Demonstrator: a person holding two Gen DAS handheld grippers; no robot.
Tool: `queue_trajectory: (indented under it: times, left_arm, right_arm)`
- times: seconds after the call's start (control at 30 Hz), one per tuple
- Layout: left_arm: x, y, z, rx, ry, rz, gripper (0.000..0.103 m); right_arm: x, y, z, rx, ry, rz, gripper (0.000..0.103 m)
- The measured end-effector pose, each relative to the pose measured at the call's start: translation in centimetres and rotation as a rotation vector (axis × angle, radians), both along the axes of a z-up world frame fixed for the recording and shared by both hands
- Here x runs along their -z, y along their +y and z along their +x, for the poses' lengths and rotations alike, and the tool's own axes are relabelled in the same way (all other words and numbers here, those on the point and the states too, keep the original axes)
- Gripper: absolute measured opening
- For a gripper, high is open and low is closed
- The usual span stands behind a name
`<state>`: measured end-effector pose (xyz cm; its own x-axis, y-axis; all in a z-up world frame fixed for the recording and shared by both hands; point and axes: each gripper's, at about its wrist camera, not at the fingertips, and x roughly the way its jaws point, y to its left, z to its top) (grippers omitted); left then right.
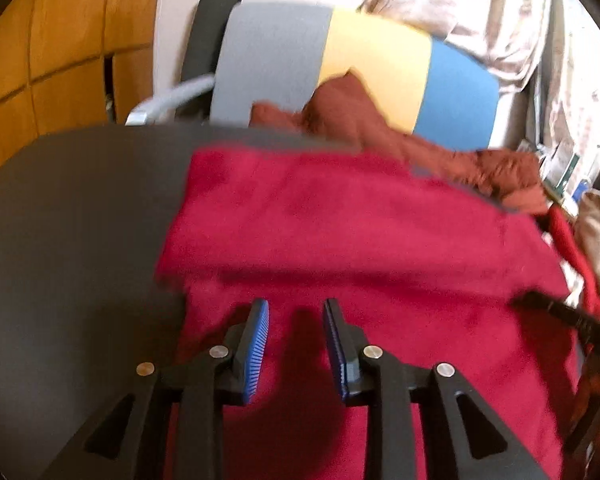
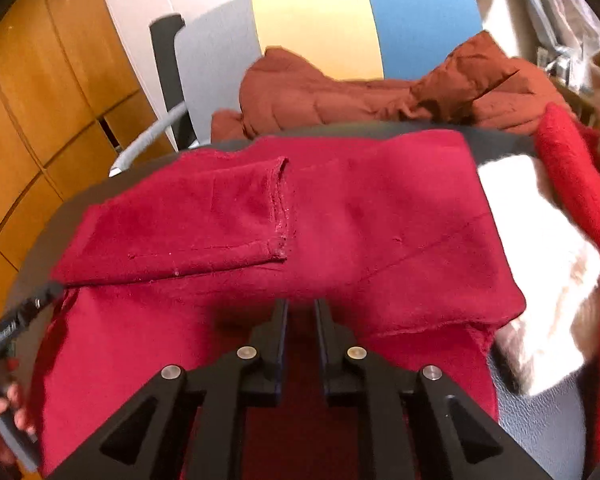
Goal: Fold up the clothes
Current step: 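Release the red sweatshirt with both tools and pull them back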
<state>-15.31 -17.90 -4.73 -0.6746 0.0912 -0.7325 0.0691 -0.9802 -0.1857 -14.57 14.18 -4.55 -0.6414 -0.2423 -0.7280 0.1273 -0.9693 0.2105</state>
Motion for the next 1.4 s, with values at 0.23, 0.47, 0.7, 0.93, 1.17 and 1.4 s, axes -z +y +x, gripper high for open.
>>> queue_trajectory:
  times: [0.23, 0.47, 0.7, 0.93, 1.17, 1.4]
  left_arm:
    - [0.0, -3.5, 1.3, -0.018, 0.004, 0.138, 0.028]
    - [0.4, -0.6, 4.7, 0.088, 0.029, 0.003, 0.029]
    - [0.8, 2.4, 8.1, 0.194, 0.053, -0.133, 0.032]
    - [0.4, 2.0, 8.6, 0.203, 0.057, -0.091, 0.032]
    - [-1.5, 0.5, 11.8, 0.177, 0.117, -0.006, 0.032]
    - [-0.3, 5.4, 14.2, 0.396, 0.076, -0.231, 0.033]
  right_arm:
    - [-0.9, 1.5, 0.1, 0.089, -0.022, 0.009, 0.015]
    - [-1.9, -0.7, 8.7, -0.102, -0.024, -0.067, 0.035]
    - [-0.2, -3.7, 14.6, -0.289, 0.000, 0.207, 0.047]
    - [0.1, 2.7, 21.3, -0.233, -0.026, 0.210, 0.062]
    - [-1.4, 4.0, 22.7, -0.192, -0.030, 0.154, 0.061]
    - [-0.5, -0.3, 19.5, -0.259, -0.057, 0.123, 0.047]
